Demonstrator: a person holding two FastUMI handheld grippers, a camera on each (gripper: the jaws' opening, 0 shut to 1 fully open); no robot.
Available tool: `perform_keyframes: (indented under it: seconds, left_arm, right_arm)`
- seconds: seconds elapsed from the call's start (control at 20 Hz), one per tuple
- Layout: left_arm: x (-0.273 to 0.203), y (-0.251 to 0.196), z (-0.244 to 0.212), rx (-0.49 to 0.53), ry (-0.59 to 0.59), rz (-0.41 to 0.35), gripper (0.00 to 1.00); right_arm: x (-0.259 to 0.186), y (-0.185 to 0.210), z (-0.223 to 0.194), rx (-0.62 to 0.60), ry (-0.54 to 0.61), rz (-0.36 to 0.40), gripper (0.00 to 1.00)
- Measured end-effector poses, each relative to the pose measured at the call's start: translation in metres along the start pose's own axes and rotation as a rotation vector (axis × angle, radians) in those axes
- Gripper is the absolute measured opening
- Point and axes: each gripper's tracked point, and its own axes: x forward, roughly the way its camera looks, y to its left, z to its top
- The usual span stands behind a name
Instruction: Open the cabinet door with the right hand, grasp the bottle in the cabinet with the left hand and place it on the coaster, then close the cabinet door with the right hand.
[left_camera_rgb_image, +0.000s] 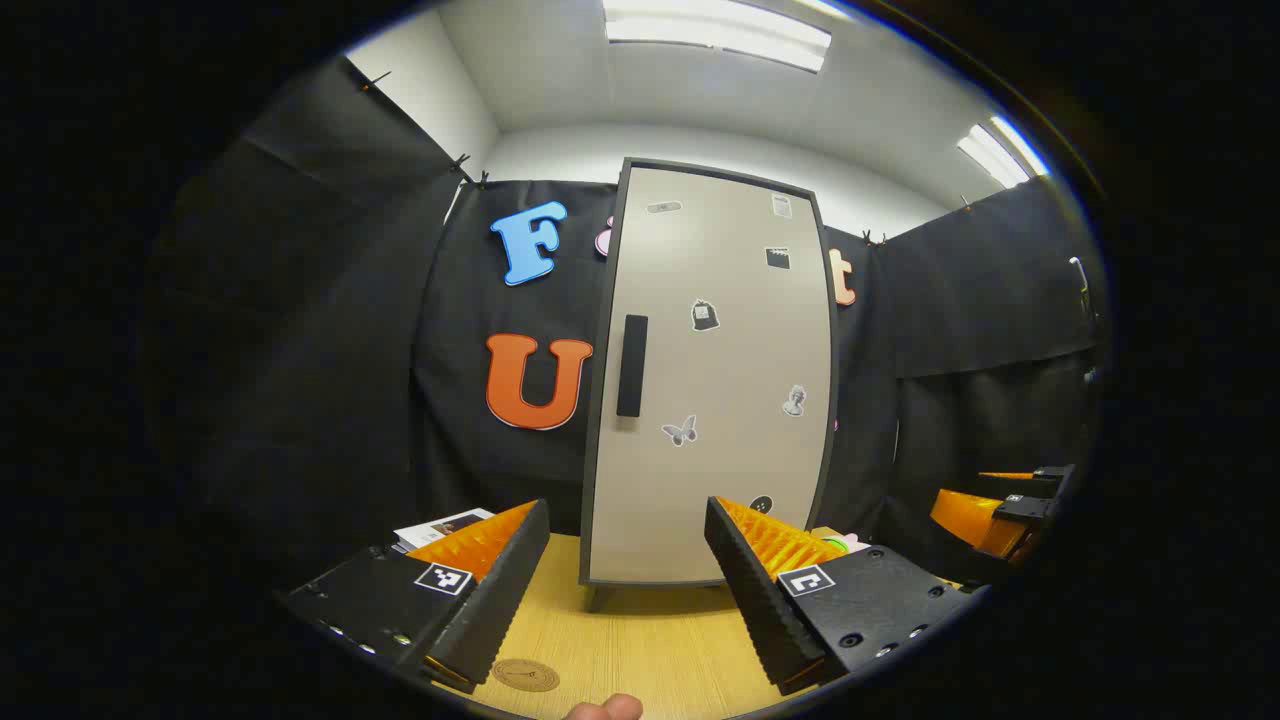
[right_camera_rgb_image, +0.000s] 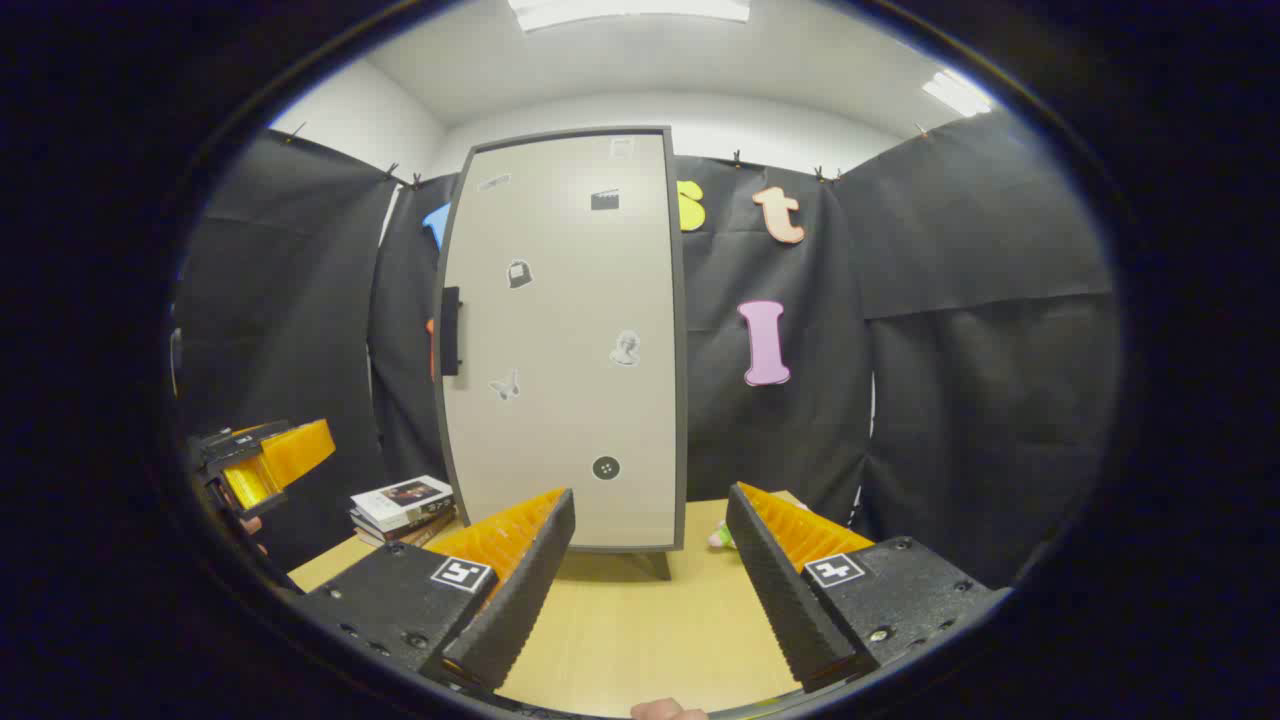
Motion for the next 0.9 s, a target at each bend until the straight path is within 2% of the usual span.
perform_keyframes:
  seconds: [0.2, 0.25, 0.3, 0.35, 0.4, 0.75, 0.8, 0.9]
  left_arm:
    - [0.001, -0.005, -0.005, 0.011, 0.007, -0.014, 0.95]
    - [0.000, -0.007, -0.006, 0.011, 0.010, -0.018, 0.95]
    - [0.001, -0.008, -0.006, 0.012, 0.009, -0.018, 0.95]
    - [0.000, -0.008, -0.006, 0.015, 0.008, -0.020, 0.95]
    - [0.000, -0.010, -0.005, 0.017, 0.002, -0.021, 0.95]
    - [-0.003, -0.017, -0.002, 0.025, -0.014, -0.045, 0.95]
    - [-0.003, -0.018, 0.000, 0.031, -0.017, -0.044, 0.95]
    - [-0.002, -0.019, 0.000, 0.038, -0.021, -0.048, 0.95]
  right_arm:
    - [-0.004, -0.002, 0.000, -0.005, -0.006, -0.017, 0.99]
    - [-0.004, -0.003, -0.001, -0.003, -0.006, -0.019, 0.94]
    - [-0.005, -0.005, -0.001, 0.000, -0.005, -0.020, 0.99]
    - [-0.005, -0.006, -0.002, 0.002, -0.004, -0.023, 0.94]
    - [-0.005, -0.008, -0.001, 0.004, -0.004, -0.026, 0.99]
    - [-0.008, -0.010, -0.003, 0.011, -0.012, -0.035, 0.94]
    - [-0.008, -0.010, -0.003, 0.011, -0.011, -0.034, 0.99]
    - [-0.007, -0.010, -0.005, 0.010, -0.009, -0.036, 0.99]
